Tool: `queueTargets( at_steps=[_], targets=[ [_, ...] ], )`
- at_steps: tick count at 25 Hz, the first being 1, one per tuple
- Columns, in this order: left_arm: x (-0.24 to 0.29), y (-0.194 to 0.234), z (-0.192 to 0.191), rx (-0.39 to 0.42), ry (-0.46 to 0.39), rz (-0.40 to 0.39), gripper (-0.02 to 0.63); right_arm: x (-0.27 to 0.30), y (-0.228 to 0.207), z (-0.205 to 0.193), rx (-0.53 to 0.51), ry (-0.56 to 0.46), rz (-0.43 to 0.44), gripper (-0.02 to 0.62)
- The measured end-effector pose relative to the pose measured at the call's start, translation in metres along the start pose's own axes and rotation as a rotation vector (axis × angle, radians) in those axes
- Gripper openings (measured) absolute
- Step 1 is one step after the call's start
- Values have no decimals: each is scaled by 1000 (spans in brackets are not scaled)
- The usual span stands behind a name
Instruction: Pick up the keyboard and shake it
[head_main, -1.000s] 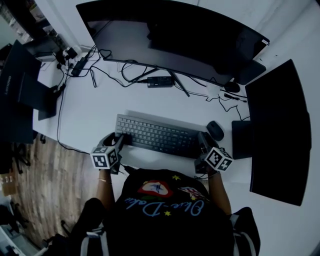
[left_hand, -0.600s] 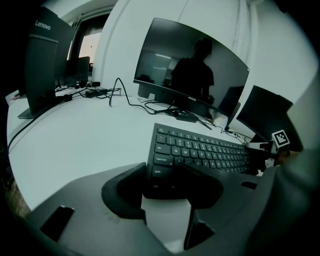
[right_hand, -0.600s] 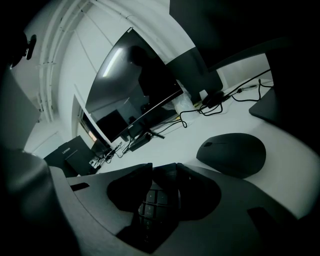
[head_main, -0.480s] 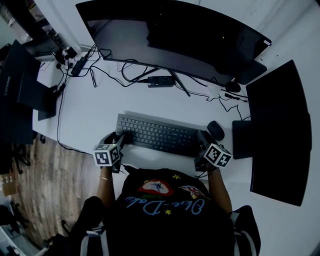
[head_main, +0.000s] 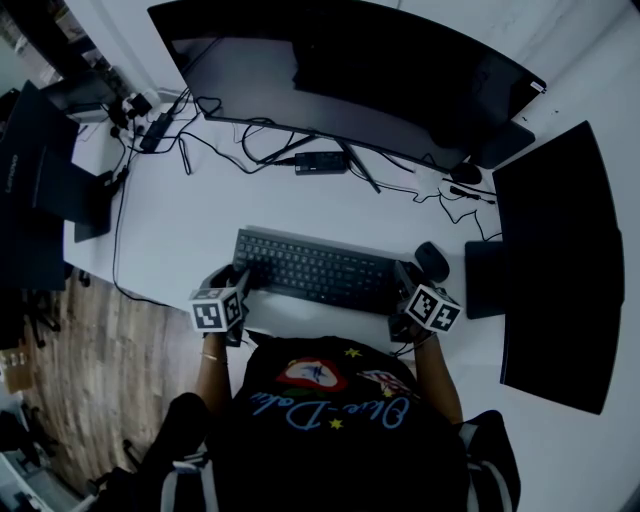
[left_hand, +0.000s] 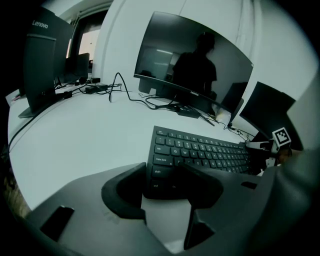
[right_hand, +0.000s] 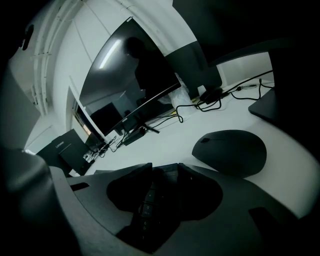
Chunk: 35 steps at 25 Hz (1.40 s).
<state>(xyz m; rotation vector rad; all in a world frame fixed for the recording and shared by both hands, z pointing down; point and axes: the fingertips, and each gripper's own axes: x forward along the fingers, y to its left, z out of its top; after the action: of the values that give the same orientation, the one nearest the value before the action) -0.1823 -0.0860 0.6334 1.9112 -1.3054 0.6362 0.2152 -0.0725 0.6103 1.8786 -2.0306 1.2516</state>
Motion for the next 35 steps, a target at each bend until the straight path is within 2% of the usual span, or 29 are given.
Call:
queueTargets(
  at_steps=[6, 14, 17, 21, 25, 27, 30, 32, 35],
  targets=[
    [6, 3, -6, 18, 17, 1, 195, 4, -2, -2, -31, 26, -24, 143],
    [4, 3, -3, 21, -1, 9, 196, 5, -3, -5, -136, 47, -49, 146],
    [2, 6, -3, -12, -15, 12, 198, 3, -4, -5, -183, 59, -50, 156],
    [-3, 9, 6, -79, -77, -2, 161, -1, -7, -2, -238, 64, -56, 166],
    [-16, 14, 19, -92, -146, 21, 137, -11, -2, 9, -261, 20, -53, 143],
    [-22, 9, 28, -57, -186, 20, 84, -16, 4, 14, -278, -2, -51, 94],
    [-29, -7, 42, 41, -230, -2, 46, -21, 13, 20, -289, -25, -52, 41],
    [-31, -22, 50, 101, -261, -40, 29, -25, 21, 23, -297, -44, -43, 19],
    [-36, -55, 62, 155, -324, -137, 11, -31, 36, 29, -308, -76, -2, 6]
  ],
)
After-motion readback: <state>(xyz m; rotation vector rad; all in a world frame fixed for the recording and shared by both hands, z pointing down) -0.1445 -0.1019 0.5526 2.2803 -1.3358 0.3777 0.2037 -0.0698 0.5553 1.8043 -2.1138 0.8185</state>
